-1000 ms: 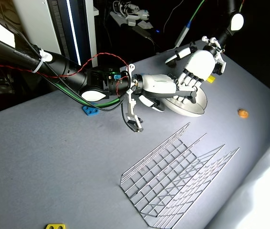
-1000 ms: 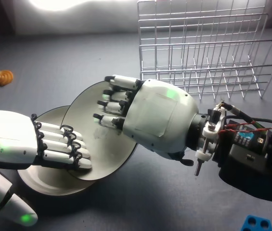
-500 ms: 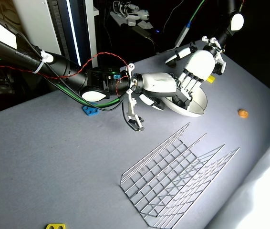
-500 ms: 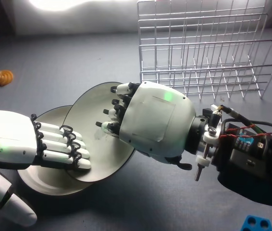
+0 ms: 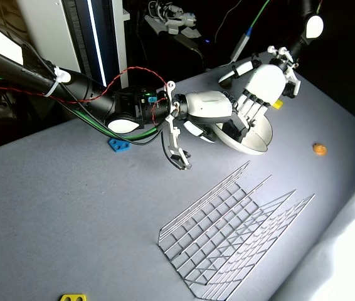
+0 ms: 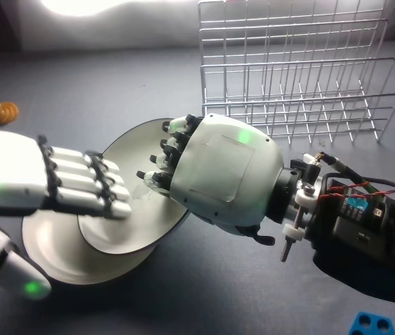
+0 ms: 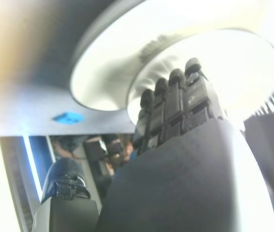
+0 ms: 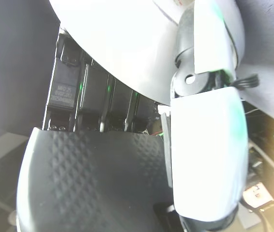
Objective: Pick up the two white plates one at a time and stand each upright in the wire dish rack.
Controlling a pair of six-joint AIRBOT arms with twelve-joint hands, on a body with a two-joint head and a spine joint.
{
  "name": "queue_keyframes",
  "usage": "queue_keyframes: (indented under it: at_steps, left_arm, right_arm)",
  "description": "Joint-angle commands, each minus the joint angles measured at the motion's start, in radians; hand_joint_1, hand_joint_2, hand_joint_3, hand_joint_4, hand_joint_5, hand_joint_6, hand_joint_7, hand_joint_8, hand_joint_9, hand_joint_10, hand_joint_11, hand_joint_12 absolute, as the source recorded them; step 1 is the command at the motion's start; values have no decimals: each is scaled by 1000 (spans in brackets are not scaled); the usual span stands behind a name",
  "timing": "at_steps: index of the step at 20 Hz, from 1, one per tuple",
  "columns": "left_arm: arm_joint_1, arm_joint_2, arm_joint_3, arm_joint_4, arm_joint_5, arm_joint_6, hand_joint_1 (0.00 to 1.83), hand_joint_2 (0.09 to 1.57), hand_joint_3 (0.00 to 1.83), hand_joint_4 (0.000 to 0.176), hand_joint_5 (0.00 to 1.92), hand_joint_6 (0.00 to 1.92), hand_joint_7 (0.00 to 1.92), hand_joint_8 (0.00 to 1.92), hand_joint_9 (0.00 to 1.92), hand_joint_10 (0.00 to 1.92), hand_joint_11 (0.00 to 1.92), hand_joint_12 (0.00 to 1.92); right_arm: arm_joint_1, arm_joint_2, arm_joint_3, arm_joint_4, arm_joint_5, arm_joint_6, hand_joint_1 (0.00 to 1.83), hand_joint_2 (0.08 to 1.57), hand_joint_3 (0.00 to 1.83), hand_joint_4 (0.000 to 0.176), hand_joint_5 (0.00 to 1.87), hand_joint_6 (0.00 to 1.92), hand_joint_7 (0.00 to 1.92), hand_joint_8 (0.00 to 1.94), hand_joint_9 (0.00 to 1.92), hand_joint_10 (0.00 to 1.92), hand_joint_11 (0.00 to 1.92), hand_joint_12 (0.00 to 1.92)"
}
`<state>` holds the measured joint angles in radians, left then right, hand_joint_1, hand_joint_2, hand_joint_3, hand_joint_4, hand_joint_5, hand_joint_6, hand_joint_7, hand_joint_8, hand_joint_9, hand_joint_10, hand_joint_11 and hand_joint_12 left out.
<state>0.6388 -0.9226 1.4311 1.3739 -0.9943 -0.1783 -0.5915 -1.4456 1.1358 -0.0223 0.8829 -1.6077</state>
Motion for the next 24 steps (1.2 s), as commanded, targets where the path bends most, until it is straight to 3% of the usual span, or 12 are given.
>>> queue_keyframes:
  at_steps: [1, 4, 8, 11, 12, 13, 15, 16, 17, 18, 19, 24]
  left_arm:
    - [-12, 18, 0, -56, -71, -16, 0, 1064, 0, 0, 75, 7, 52, 5, 29, 4, 0, 0]
    - [-26, 61, 1, -56, -93, -71, 0, 1071, 2, 0, 75, 4, 64, 9, 47, 10, 1, 0]
    - [-35, 108, -12, -56, -92, -104, 0, 1066, 0, 0, 64, 0, 49, 2, 34, 4, 0, 0]
    - [-21, 152, -28, -56, -80, -110, 0, 1062, 0, 0, 63, 1, 53, 2, 41, 5, 2, 1]
    - [-15, 165, -33, -56, -80, -114, 0, 1064, 0, 0, 71, 4, 59, 5, 48, 7, 10, 5]
    - [-9, 178, -37, -56, -80, -117, 0, 1065, 0, 0, 87, 8, 77, 9, 60, 9, 20, 10]
    - [6, 202, -41, -55, -80, -118, 0, 1063, 0, 0, 66, 0, 50, 0, 38, 0, 2, 2]
    - [16, 217, -36, -55, -85, -118, 0, 1062, 0, 0, 74, 4, 65, 7, 50, 6, 10, 5]
    - [20, 224, -31, -55, -87, -118, 0, 1061, 0, 0, 93, 10, 79, 12, 58, 8, 19, 9]
    - [24, 233, -23, -53, -89, -118, 0, 1061, 0, 0, 99, 12, 85, 12, 63, 9, 24, 12]
    - [26, 240, -18, -46, -92, -118, 0, 1057, 0, 0, 86, 5, 71, 5, 55, 5, 17, 9]
    - [43, 259, -6, -39, -86, -117, 0, 1066, 1, 0, 79, 6, 80, 8, 62, 6, 12, 8]
  right_arm:
    - [4, 3, -7, -10, 129, -3, 1385, 1053, 2, 0, 1015, 892, 1157, 635, 1057, 931, 879, 910]
    - [7, 3, -22, -10, 168, -4, 1385, 1072, 0, 0, 985, 942, 1096, 724, 1020, 1017, 840, 952]
    - [18, 3, -37, -10, 184, -13, 1385, 1068, 0, 0, 993, 936, 1108, 692, 1028, 1009, 849, 950]
    - [21, 3, -38, -10, 195, -15, 1376, 1105, 0, 0, 891, 1077, 1035, 863, 955, 1101, 799, 971]
    - [23, 3, -38, -10, 198, -16, 1253, 1117, 0, 0, 903, 1077, 1050, 893, 1001, 638, 798, 960]
    - [25, 3, -39, -10, 199, -17, 1379, 1079, 0, 0, 958, 963, 1093, 780, 1008, 1001, 820, 961]
    - [30, 4, -45, -10, 213, -21, 1382, 1081, 1, 0, 958, 977, 1079, 777, 1001, 1035, 800, 965]
    - [35, 5, -52, -10, 223, -28, 1384, 1074, 0, 0, 974, 954, 1094, 748, 1023, 1002, 817, 959]
    - [40, 7, -57, -10, 226, -31, 1263, 1088, 0, 0, 978, 975, 1103, 784, 1067, 577, 818, 938]
    - [46, 12, -66, -10, 230, -34, 1360, 1075, 3, 0, 968, 959, 1111, 726, 1033, 920, 830, 936]
    - [51, 17, -74, -10, 232, -35, 1379, 1077, 0, 0, 959, 972, 1106, 735, 1017, 995, 827, 936]
    - [77, 54, -123, -10, 239, -36, 1384, 1075, 1, 0, 971, 952, 1090, 770, 1017, 1001, 825, 936]
